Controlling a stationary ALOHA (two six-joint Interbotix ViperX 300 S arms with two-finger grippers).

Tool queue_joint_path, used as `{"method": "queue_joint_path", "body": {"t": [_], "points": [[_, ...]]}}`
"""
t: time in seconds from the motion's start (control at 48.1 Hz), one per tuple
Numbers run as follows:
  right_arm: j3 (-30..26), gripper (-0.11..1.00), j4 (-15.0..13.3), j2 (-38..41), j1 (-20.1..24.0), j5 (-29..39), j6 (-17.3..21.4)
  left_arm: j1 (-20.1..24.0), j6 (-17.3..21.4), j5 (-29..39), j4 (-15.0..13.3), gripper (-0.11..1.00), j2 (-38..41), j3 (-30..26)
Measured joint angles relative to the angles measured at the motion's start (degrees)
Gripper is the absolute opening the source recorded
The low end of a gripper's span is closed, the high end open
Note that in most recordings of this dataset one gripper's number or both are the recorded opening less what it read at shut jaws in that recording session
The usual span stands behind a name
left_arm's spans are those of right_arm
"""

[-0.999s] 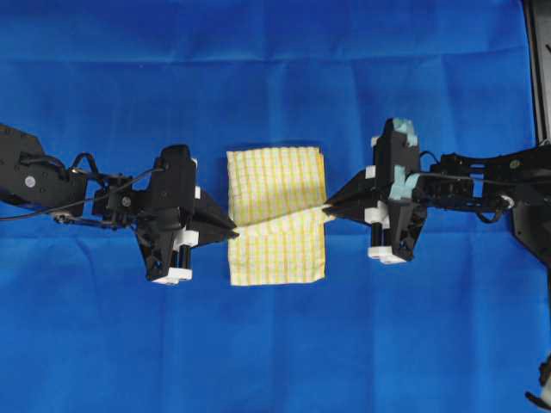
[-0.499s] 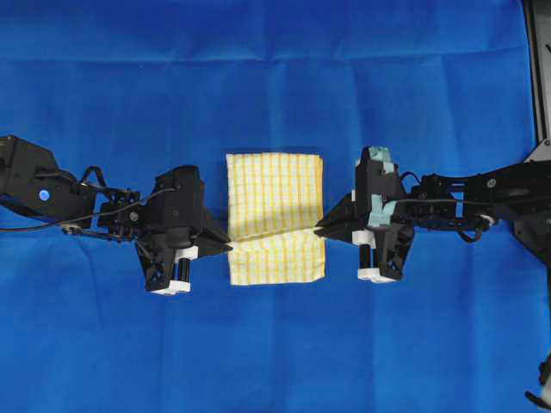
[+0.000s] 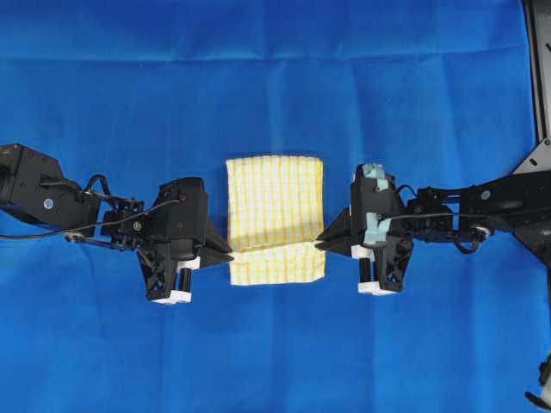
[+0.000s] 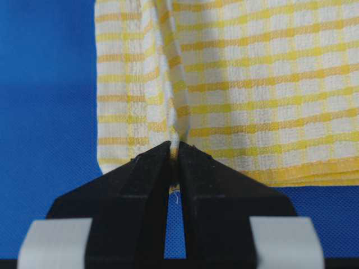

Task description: Fold the yellow towel.

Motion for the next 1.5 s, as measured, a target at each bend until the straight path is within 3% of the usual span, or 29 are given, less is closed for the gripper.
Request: {"method": "queue_joint_path", "body": {"t": [0.146, 0.25, 0.395, 0.499, 0.541, 0.645, 0.874, 1.248, 1.498], "points": [[-0.70, 0.04, 0.00, 0.62, 0.09, 0.26, -0.18, 0.53, 0.53, 0.00, 0.00, 0.07, 0.18, -0.26], [-0.70, 0.07, 0.00, 0.70, 0.18, 0.35, -0.18, 0.53, 0.62, 0.09, 0.09, 0.27, 0.18, -0.44], [-1.32, 0.51, 0.00, 0.70, 0.53, 0.62, -0.18, 0.62, 0.70, 1.05, 0.18, 0.60, -0.09, -0.70], [-2.02, 0.78, 0.00, -0.35, 0.53, 1.58, -0.62, 0.53, 0.79, 3.60, 0.18, 0.59, -2.11, -0.70], [-2.11, 0.82, 0.00, -1.32, 0.53, 1.93, -0.70, 0.62, 0.97, 4.92, 0.26, 0.57, -3.52, -0.79], [-2.20, 0.74, -0.97, -5.62, 0.53, 3.52, -1.14, 0.53, 2.02, 9.93, 0.26, 0.57, -9.05, -0.79], [0.26, 0.75, -4.39, -18.90, 0.53, 8.00, -2.81, 0.53, 4.22, 17.31, 0.35, 0.57, -22.32, 0.53], [9.23, 0.75, -9.05, -42.10, -3.25, 14.24, -2.99, 1.41, 6.94, 15.73, 0.70, 0.57, -43.24, 11.07], [13.97, 0.75, -11.87, -52.65, -7.38, 18.54, -2.90, 3.25, 7.91, 15.12, 0.70, 0.56, -53.79, 18.02]]}}
